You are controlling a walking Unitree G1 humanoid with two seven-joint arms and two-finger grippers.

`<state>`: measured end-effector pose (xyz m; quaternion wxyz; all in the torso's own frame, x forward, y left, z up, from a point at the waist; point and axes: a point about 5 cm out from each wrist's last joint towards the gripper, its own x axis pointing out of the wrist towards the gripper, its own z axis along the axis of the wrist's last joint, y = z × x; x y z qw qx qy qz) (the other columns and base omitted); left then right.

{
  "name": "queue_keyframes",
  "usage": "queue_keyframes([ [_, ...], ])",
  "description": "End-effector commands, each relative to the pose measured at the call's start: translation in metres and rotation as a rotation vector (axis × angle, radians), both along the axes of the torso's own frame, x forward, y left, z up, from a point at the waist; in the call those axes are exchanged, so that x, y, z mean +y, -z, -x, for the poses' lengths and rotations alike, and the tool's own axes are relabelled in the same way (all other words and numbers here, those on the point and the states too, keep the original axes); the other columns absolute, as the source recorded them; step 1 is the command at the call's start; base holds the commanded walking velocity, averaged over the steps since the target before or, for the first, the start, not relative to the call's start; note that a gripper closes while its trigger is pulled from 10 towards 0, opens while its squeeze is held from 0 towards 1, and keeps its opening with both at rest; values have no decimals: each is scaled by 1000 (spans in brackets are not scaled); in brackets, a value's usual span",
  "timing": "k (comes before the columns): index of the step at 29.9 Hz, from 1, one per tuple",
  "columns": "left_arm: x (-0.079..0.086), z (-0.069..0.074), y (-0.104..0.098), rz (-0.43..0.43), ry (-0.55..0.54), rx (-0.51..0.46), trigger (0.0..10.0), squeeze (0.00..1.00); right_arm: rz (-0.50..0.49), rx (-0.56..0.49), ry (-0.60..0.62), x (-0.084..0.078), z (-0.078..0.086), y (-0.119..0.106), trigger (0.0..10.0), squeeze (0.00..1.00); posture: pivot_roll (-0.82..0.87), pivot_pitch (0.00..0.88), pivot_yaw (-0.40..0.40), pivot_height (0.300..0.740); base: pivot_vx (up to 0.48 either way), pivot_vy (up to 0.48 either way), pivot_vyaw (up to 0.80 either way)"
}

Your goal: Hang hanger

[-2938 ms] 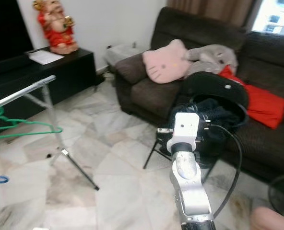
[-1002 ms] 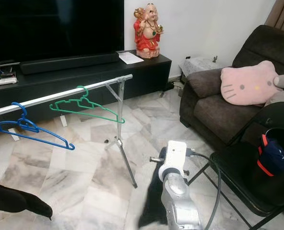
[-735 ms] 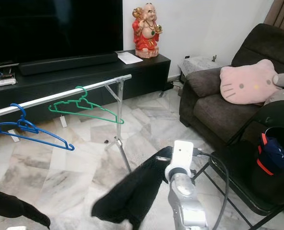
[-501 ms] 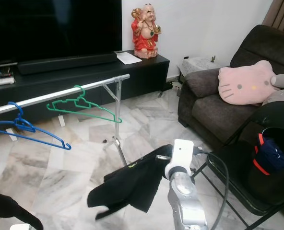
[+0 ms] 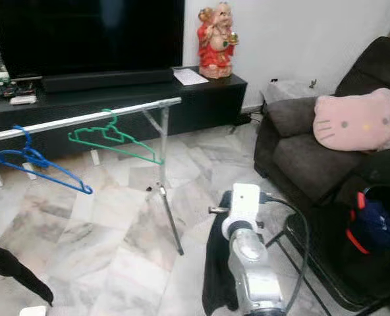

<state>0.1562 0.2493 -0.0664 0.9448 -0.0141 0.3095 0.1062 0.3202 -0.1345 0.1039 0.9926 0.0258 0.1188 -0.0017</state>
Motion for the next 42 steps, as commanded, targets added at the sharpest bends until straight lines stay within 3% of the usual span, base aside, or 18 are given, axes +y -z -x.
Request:
queue_keyframes([
  [1, 4, -3, -3, -4, -16, -28, 10000, 0, -10, -20, -20, 6, -1, -4, 10000, 0, 106, 0, -68, 740, 0, 0, 0],
  [29, 0, -8, -4, 9, 7, -33, 10000, 0, 11, -18, -36, 6, -1, -1, 10000, 0, 101, 0, -61, 740, 279, 0, 0],
  [42, 0, -9, -5, 5, 14, -42, 10000, 0, 26, -21, -37, 1, -2, 0, 10000, 0, 100, 0, -64, 740, 229, 0, 570],
])
